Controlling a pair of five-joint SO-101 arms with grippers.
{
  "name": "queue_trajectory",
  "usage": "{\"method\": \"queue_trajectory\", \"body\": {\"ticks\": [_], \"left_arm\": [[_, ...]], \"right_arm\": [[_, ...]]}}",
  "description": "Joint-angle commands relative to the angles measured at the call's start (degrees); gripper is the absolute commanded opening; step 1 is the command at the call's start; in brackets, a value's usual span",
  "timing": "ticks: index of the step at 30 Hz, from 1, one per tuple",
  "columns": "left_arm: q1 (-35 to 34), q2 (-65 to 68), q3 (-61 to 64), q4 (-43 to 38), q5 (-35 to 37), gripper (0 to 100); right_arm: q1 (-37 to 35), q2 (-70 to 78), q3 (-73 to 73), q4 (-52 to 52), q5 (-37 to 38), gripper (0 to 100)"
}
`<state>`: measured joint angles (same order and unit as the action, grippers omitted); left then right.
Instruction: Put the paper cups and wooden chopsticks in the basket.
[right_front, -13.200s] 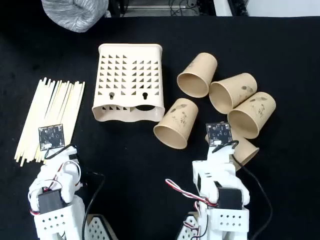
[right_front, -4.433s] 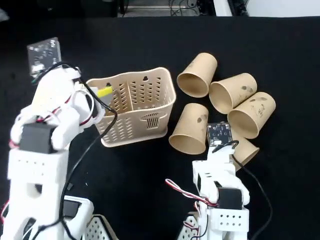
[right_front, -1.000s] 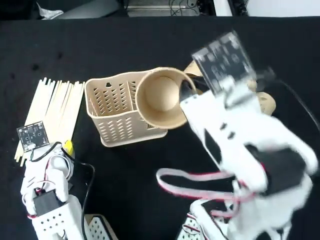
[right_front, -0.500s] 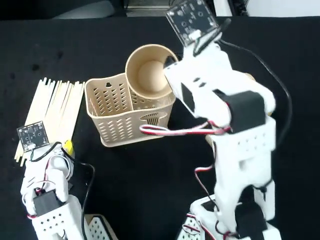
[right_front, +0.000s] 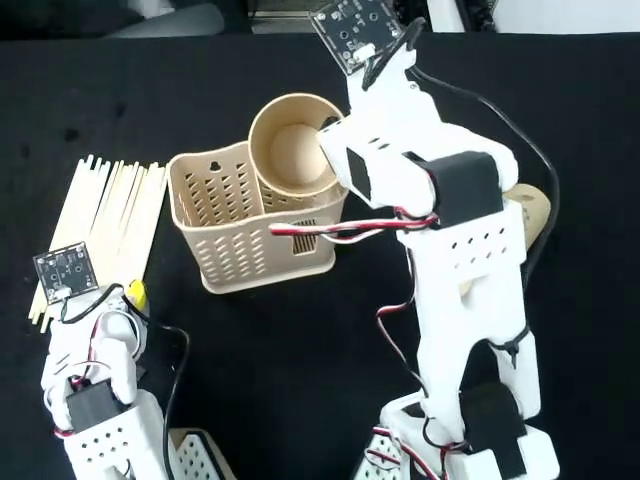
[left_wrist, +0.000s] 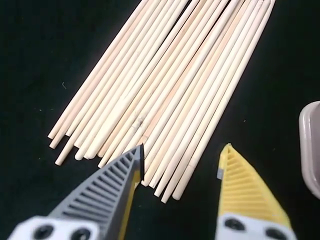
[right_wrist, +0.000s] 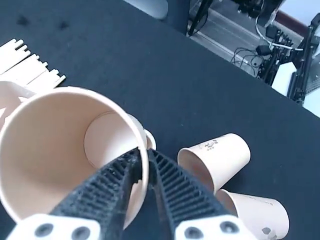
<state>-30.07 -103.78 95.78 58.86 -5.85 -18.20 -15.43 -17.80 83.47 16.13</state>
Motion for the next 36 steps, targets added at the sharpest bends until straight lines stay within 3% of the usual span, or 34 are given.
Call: {"method": "queue_trajectory", "body": {"ticks": [1,8,17,24,30,36], "left_arm": [[0.66,-0.53,0.48,-0.97,-0.35,25],[0.75,-0.53,0.57,-0.97,-0.35,25],[0.66,-0.35,1.45,-3.25,-0.35,25],[0.66,-0.35,1.45,-3.25,-0.35,25],[0.66,-0.35,1.45,-3.25,-0.35,25],[0.66,-0.35,1.45,-3.25,-0.35,25]], "right_arm": [[-2.29,-0.31,-1.54,2.11,-0.35,1.1],[-7.30,-0.40,-1.63,5.63,-0.26,3.1],[-6.86,-0.40,-1.71,5.45,0.79,30.6],[-0.35,-0.40,-6.37,5.45,1.76,31.2],[6.42,-0.40,-8.31,10.73,14.68,31.2],[12.92,-0.40,4.18,11.34,32.09,31.3]]}}
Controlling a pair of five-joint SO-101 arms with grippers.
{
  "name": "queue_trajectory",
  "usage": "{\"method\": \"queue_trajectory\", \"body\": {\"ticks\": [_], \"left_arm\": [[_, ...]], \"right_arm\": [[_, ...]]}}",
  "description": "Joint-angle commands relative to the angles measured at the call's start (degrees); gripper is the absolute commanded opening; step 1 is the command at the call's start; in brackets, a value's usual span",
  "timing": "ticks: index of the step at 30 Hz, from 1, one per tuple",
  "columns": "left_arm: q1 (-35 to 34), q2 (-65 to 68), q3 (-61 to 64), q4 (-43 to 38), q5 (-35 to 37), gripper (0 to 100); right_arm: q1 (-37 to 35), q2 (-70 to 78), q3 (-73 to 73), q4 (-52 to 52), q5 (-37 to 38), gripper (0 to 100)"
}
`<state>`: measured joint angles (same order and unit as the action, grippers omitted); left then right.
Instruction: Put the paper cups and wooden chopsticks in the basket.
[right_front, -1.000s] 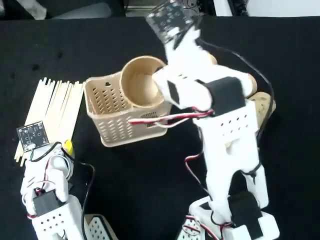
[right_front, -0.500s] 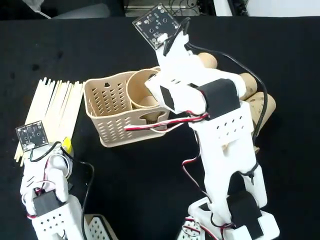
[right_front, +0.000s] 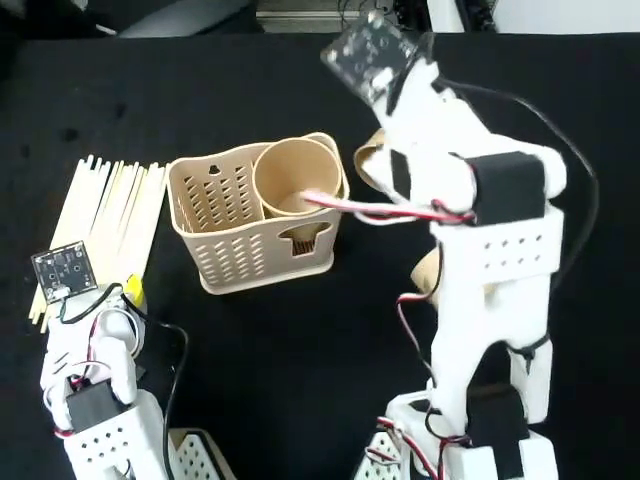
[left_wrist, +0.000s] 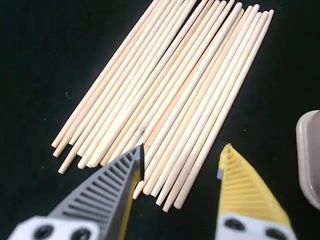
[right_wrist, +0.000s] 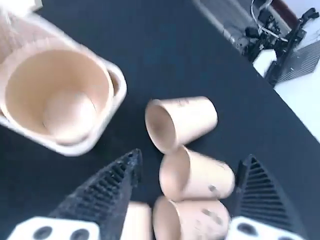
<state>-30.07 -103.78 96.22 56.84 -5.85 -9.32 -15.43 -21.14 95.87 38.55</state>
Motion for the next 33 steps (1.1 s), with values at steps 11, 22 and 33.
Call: {"method": "queue_trajectory", "body": {"ticks": [11,22,33], "left_arm": [[0.66,-0.35,1.01,-1.14,-0.35,25],[0.66,-0.18,1.01,-1.14,-3.08,25],[0.75,-0.18,1.01,-1.14,-3.16,25]], "right_arm": [[9.41,0.22,47.96,-54.77,12.04,31.3],[10.29,18.51,47.96,-73.85,11.96,31.1],[10.99,26.15,46.90,-87.47,11.69,20.7]]}}
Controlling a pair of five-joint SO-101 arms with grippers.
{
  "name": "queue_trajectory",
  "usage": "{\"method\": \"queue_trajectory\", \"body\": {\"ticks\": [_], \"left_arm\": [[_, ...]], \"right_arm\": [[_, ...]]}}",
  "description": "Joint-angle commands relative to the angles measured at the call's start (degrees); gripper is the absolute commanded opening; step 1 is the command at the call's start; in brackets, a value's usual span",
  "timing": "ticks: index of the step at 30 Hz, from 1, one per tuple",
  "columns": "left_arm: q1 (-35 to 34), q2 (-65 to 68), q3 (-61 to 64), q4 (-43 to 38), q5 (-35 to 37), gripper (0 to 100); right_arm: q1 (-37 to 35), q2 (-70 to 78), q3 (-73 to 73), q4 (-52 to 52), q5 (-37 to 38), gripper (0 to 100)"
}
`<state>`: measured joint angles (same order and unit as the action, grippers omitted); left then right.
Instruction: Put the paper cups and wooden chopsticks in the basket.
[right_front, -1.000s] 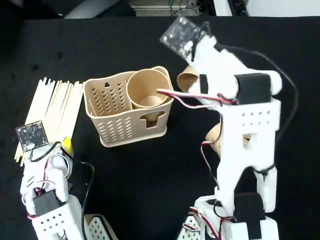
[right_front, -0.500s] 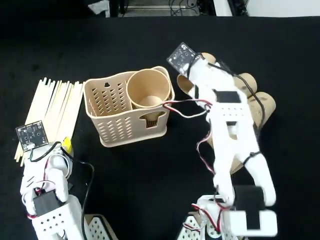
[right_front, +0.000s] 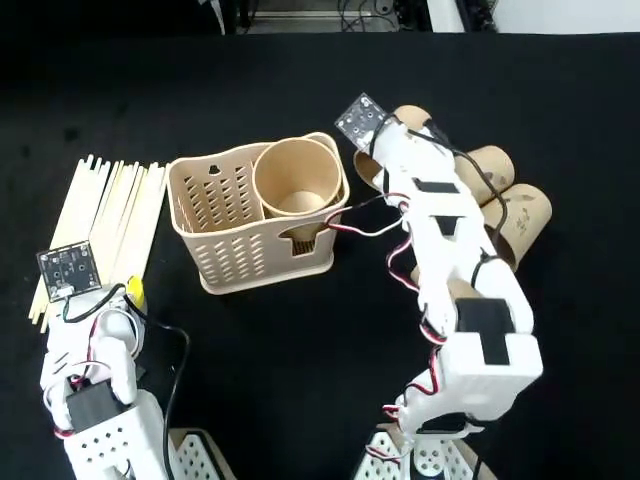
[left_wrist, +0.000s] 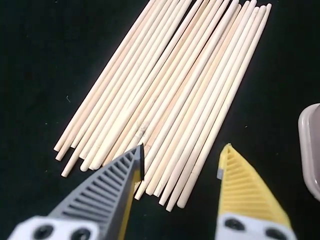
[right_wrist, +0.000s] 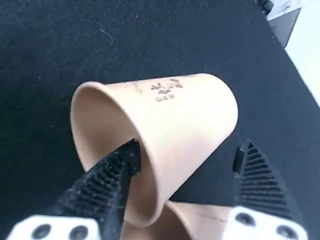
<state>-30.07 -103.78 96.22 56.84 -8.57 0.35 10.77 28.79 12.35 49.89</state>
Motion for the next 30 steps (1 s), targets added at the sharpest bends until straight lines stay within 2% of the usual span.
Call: {"method": "queue_trajectory", "body": {"ticks": [1,3,4,6,11,17,20,24,30], "left_arm": [[0.75,-0.18,1.01,-1.14,-0.44,25],[0.75,-0.18,1.01,-1.14,-0.44,25],[0.75,-0.18,1.01,-1.14,-0.44,25],[0.75,-0.18,1.01,-1.14,-0.44,25],[0.75,-0.26,1.01,-1.14,-0.44,25],[0.75,-0.26,1.01,-1.14,-0.44,25],[0.75,-0.26,1.01,-1.14,-0.44,25],[0.75,-0.26,1.01,-1.14,-0.53,25],[0.75,-0.18,1.01,-1.14,-0.44,25]], "right_arm": [[1.58,-0.13,-3.03,-4.66,0.18,15.2],[2.02,-0.22,-3.03,-5.27,-0.35,2.5],[2.64,-0.48,-3.12,-5.36,-1.05,0.8],[3.52,-1.71,-3.12,-5.19,-2.29,3.2],[6.15,-6.46,-2.24,-4.75,-7.65,1.1],[6.86,-16.66,-2.24,5.71,-11.96,1.1],[7.03,-23.43,-4.26,14.42,-15.74,1.1],[6.68,-30.11,-12.88,32.88,-22.15,1.1],[3.43,-34.86,-31.25,59.96,-26.20,1.1]]}}
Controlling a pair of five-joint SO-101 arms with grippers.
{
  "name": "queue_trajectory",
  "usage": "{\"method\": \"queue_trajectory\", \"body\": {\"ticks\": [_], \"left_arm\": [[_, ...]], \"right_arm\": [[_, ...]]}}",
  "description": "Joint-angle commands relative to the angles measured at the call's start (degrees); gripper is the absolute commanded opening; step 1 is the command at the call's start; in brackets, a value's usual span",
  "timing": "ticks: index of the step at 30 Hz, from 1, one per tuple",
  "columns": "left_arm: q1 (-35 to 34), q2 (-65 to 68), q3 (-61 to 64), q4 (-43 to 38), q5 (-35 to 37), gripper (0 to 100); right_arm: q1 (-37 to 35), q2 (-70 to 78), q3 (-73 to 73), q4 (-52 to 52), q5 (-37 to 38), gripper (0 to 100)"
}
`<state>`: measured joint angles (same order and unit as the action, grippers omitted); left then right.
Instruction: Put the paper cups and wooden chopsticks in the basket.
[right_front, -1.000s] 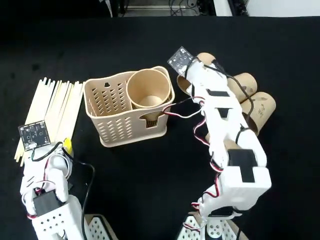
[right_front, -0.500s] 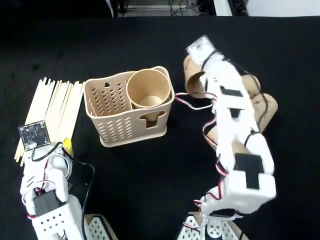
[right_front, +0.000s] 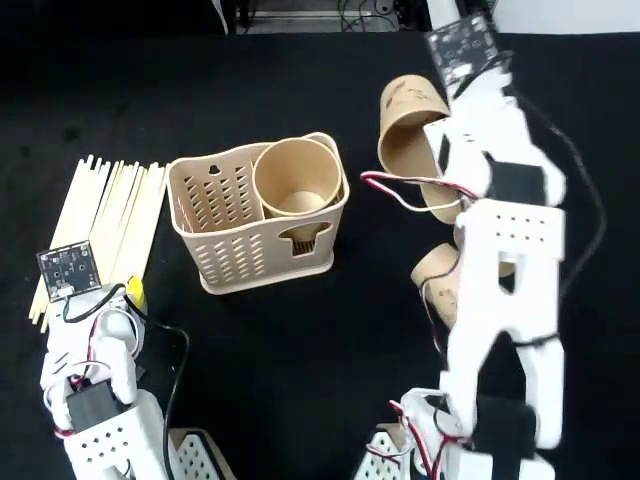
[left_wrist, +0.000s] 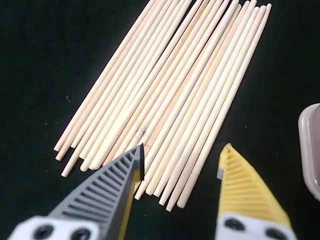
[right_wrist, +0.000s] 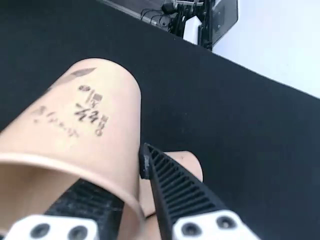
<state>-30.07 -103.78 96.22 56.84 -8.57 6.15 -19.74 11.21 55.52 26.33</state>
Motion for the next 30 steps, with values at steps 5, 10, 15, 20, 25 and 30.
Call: {"method": "queue_trajectory", "body": {"ticks": [5,10,15,20,25,30], "left_arm": [[0.75,-0.18,1.01,-1.14,-0.44,25],[0.75,-0.18,1.01,-0.97,-0.53,25],[0.75,-0.44,1.01,-0.09,-0.70,25],[0.75,-0.44,1.01,-0.09,-0.70,25],[0.75,-0.44,1.01,-0.09,-0.79,25],[0.75,-0.44,1.01,-0.09,-0.79,25]], "right_arm": [[-9.05,-4.97,-30.02,33.85,-6.07,1.1],[-19.34,-4.79,-43.30,45.10,-8.70,1.1],[-22.33,-4.53,-43.65,45.63,-12.75,1.1],[-25.76,-3.82,-38.37,45.54,-13.63,1.1],[-26.11,-3.82,-34.07,45.54,-13.63,1.1],[-23.47,-3.82,-30.73,43.96,-13.10,1.1]]}}
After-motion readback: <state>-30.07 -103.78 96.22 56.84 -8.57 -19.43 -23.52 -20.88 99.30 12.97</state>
